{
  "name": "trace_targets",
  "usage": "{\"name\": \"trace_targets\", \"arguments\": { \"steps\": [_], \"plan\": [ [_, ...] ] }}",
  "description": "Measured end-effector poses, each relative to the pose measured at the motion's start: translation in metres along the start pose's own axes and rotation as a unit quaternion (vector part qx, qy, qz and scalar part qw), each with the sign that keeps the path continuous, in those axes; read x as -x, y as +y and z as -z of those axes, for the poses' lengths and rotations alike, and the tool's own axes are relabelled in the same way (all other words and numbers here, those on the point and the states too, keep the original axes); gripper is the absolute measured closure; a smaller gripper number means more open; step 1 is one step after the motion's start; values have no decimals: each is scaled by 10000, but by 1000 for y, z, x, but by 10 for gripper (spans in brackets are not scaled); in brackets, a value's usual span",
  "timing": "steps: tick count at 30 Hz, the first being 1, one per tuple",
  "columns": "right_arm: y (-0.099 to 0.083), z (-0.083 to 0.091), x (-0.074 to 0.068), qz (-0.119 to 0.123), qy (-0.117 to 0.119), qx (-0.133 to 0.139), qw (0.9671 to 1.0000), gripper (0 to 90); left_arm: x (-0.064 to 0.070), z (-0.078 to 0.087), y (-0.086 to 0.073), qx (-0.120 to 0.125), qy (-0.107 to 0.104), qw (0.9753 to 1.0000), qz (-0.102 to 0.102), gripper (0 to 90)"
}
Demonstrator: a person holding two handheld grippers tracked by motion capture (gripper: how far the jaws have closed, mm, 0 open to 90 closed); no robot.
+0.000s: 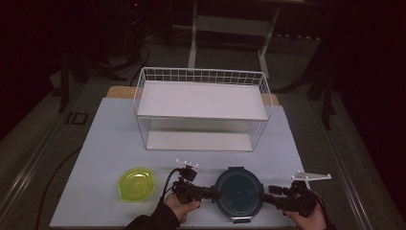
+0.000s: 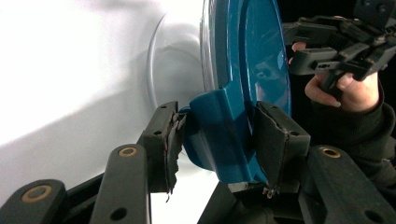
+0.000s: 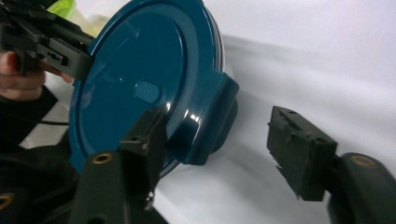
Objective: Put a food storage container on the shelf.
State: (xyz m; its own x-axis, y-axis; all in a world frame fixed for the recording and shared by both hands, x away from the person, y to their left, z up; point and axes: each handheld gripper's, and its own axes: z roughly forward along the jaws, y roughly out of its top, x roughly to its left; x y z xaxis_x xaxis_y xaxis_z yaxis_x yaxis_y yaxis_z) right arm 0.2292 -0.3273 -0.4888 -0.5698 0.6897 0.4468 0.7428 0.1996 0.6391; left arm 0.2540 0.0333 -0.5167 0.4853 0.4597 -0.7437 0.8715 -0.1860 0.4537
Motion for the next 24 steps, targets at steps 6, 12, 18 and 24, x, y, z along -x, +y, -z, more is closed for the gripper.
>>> {"name": "trace_targets", "arguments": {
  "steps": [6, 12, 18, 24],
  "plan": [
    [0, 0, 1, -166, 308, -129, 9993, 469, 5, 2, -1, -60, -4, 9996, -258, 530],
    [0, -4, 5, -355, 686, -280, 9966, 538, 7, 2, -2, -84, -14, 9993, -373, 534],
    [2, -6, 10, -549, 821, -410, 9943, 539, 8, 2, -2, -96, -25, 9993, -367, 534],
    [5, -8, 15, -623, 947, -555, 9920, 540, 10, 1, -2, -133, -51, 9989, -441, 533]
  ]
}}
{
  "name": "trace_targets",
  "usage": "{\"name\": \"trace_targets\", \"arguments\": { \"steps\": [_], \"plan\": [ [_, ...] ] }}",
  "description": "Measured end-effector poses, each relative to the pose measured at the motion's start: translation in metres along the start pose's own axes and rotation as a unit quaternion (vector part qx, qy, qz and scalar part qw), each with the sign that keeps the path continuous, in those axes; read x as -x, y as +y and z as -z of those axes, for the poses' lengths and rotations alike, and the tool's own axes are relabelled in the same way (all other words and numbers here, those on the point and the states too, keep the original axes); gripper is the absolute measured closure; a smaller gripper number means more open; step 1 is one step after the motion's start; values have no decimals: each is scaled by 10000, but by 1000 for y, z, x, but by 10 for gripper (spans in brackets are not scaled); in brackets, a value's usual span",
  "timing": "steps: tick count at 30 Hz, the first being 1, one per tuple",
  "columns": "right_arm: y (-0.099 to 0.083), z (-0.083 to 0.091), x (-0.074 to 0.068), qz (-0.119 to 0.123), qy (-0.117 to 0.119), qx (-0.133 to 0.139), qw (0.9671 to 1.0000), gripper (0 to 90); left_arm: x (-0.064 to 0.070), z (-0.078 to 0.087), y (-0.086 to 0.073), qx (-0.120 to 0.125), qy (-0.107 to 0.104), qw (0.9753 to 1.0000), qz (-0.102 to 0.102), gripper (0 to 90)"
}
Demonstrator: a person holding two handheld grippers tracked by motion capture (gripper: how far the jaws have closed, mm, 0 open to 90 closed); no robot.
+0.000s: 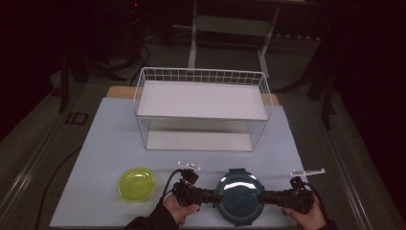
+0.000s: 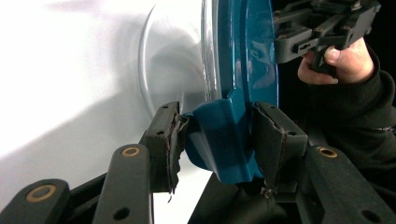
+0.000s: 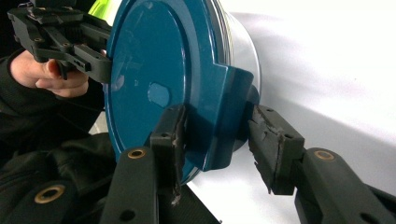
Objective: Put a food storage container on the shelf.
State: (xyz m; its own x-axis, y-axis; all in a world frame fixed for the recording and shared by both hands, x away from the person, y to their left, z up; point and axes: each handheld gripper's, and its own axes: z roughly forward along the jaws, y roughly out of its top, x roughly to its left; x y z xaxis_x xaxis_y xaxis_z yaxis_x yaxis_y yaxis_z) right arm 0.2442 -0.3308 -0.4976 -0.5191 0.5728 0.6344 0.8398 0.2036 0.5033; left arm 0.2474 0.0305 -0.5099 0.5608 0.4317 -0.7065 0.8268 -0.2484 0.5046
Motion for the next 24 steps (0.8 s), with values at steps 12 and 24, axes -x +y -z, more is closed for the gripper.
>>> {"name": "trace_targets", "arguments": {
  "steps": [12, 24],
  "plan": [
    [-1, -3, 13, -368, 526, -33, 9979, 553, -1, 1, -2, 11, -31, 10000, 14, 535],
    [2, 0, -2, -318, 401, 138, 9986, 566, 5, 14, 7, 143, 28, 9998, 154, 573]
  ]
}}
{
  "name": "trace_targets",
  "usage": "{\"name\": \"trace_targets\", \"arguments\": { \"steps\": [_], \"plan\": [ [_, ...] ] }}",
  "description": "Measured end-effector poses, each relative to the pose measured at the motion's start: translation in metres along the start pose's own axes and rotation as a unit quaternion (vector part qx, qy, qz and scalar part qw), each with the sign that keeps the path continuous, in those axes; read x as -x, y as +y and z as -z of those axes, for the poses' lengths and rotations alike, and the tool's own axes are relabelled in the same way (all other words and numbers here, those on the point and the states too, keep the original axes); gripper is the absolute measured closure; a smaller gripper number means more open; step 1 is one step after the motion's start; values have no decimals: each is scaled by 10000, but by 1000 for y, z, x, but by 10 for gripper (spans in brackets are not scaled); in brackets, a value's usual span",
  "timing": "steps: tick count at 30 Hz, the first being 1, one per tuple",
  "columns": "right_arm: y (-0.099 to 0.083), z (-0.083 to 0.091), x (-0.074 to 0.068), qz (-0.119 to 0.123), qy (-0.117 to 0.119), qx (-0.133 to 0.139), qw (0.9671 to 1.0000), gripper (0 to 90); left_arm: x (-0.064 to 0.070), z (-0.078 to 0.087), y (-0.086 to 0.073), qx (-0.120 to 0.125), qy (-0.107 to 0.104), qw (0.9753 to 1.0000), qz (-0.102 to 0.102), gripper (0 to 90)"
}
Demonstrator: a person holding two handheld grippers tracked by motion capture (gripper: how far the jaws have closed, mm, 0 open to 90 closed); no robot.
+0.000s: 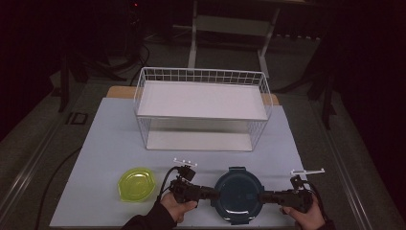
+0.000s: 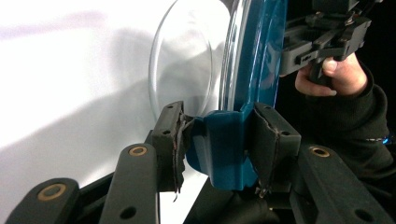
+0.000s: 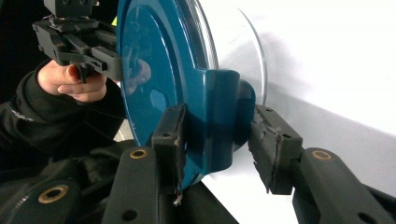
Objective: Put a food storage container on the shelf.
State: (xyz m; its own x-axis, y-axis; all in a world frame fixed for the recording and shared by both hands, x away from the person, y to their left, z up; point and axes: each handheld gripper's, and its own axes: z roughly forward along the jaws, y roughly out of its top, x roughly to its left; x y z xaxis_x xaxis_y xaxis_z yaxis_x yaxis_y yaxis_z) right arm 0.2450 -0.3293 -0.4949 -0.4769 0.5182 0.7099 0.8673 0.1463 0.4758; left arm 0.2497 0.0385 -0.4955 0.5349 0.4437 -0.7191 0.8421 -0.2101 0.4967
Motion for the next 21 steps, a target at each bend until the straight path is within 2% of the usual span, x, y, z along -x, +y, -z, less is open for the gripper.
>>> {"name": "trace_targets", "arguments": {
  "steps": [3, 14, 21],
  "plan": [
    [3, 3, -5, 70, -18, 99, 9999, 566, 4, 4, 3, 14, -32, 10000, -17, 573],
    [30, 20, -35, 419, -82, 406, 9983, 566, 28, 31, 33, 234, 25, 9990, -381, 574],
    [53, 26, -52, 619, -138, 502, 9967, 567, 34, 48, 49, 365, -4, 9983, -456, 575]
  ]
}}
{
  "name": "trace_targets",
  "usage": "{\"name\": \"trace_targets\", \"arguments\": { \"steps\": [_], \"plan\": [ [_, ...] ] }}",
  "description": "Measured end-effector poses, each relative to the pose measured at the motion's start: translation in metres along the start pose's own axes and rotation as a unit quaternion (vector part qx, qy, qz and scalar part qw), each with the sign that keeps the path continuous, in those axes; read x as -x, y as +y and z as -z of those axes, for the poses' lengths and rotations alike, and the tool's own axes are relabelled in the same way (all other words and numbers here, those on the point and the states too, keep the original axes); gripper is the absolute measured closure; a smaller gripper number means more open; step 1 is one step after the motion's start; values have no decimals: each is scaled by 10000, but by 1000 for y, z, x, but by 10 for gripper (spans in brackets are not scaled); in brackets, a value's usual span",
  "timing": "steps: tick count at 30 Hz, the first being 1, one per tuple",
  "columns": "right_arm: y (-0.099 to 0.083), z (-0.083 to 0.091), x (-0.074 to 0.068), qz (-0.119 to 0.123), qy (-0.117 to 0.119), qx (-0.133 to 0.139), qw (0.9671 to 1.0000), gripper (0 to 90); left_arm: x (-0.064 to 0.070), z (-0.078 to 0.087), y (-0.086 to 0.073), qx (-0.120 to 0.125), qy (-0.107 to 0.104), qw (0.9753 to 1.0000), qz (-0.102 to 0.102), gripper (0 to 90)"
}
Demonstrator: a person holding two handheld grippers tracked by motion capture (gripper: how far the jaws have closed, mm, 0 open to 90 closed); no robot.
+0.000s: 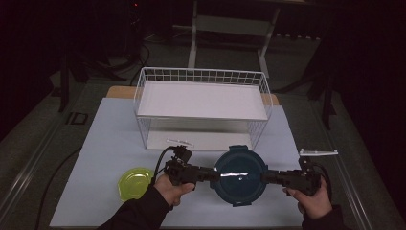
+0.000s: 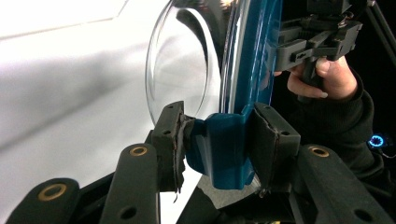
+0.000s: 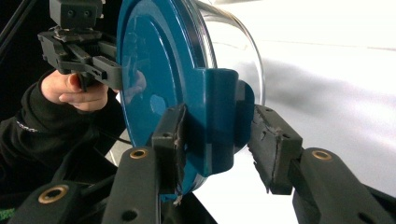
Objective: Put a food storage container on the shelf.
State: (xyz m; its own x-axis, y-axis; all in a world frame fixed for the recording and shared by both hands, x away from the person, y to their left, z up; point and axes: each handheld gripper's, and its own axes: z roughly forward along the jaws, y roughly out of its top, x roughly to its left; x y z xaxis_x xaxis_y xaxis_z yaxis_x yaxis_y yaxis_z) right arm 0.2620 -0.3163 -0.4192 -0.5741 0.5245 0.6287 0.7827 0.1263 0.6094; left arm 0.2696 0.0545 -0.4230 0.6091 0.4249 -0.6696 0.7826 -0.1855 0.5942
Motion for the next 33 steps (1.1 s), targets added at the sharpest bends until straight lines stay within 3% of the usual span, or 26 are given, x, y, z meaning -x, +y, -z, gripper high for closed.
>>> {"name": "trace_targets", "arguments": {
  "steps": [9, 22, 28, 33],
  "plan": [
    [36, -6, -15, 152, 35, 13, 9999, 567, 4, 27, 25, 146, 103, 9998, -117, 575],
    [97, -8, -45, 591, 39, 183, 9981, 567, 14, 70, 72, 397, 220, 9979, -457, 575],
    [125, -13, -51, 645, 62, 259, 9976, 566, 12, 85, 94, 499, 312, 9969, -523, 575],
    [148, -23, -51, 588, 60, 284, 9978, 566, 1, 97, 113, 565, 400, 9964, -488, 573]
  ]
}}
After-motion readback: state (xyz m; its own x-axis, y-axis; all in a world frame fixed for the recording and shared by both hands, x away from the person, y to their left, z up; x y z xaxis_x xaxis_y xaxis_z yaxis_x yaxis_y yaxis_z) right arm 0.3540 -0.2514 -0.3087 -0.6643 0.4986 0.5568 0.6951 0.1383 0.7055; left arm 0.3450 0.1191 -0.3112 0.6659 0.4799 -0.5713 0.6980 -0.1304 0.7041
